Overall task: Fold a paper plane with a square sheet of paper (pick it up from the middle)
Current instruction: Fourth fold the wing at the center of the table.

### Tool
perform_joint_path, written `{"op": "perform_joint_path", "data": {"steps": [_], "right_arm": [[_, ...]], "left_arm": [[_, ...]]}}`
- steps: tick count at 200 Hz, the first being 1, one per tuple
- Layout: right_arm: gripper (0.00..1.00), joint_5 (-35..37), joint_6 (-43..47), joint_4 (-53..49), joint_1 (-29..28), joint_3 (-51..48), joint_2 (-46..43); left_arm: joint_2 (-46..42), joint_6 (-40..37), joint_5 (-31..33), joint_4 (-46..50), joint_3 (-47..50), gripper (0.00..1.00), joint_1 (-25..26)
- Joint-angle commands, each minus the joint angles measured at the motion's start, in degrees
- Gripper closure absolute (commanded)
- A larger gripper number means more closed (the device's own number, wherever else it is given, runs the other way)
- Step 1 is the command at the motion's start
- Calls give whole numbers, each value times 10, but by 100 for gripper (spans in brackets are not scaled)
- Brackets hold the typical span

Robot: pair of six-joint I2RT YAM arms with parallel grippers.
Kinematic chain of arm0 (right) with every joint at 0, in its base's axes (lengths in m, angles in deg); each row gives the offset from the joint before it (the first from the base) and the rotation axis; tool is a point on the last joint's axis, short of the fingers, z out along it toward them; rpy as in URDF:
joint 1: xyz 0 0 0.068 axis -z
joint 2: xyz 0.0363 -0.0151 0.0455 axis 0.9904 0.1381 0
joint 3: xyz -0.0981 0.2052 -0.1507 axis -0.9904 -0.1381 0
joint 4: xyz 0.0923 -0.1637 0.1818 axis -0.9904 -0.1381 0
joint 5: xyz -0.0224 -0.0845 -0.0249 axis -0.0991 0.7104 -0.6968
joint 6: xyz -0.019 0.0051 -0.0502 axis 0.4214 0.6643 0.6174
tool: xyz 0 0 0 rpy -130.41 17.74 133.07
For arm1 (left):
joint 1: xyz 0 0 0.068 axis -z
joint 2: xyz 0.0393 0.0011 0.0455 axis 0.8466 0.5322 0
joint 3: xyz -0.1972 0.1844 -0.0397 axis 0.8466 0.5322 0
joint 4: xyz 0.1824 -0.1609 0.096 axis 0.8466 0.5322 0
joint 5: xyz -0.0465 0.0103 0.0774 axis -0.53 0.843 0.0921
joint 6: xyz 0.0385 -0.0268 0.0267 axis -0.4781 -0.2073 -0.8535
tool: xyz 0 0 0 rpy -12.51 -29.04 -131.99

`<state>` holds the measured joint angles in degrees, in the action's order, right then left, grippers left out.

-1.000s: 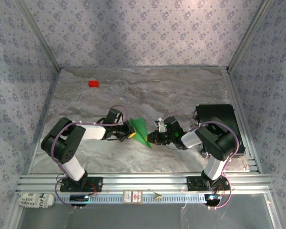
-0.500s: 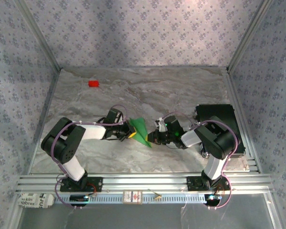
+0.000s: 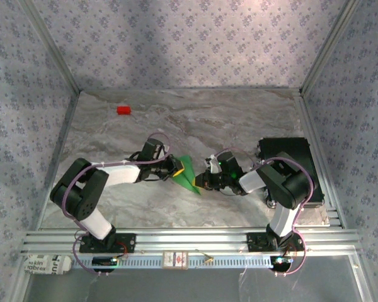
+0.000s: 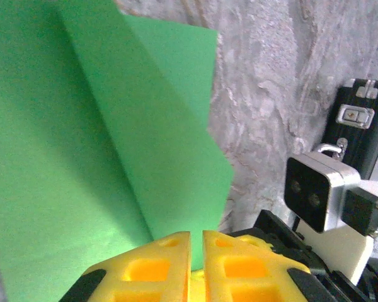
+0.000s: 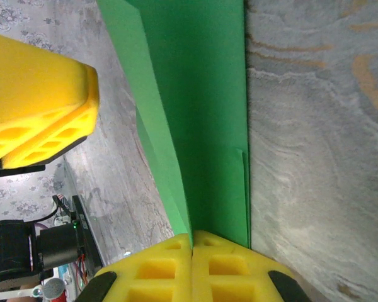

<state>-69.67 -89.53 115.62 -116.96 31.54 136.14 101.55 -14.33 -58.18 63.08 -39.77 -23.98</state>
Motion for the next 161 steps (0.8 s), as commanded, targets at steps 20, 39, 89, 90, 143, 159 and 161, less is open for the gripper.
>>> {"op": "perform_joint_path", "data": {"steps": [20,39,89,90,143,159,161], "right_arm": [[96,32,-6,-55,7,0,27],[96,30,-6,-57,10,-1,29],[96,31,-10,-58,13,-1,33],[96,31,-10,-58,13,-1,33],[96,35,-11,-65,14,0,38],[96,36,-11,-66,14,0,38],[96,36,-11,-67,13,0,38]], "left_arm": [[30,-3,-13,-36,-27,88,12],[46,4,-11,-52,-29,88,12],[67,5,11,-48,-35,88,12],[67,6,11,-48,-35,88,12],[84,3,8,-52,-41,88,12],[88,3,5,-54,-41,88,12],[88,3,5,-54,-41,88,12]]}}
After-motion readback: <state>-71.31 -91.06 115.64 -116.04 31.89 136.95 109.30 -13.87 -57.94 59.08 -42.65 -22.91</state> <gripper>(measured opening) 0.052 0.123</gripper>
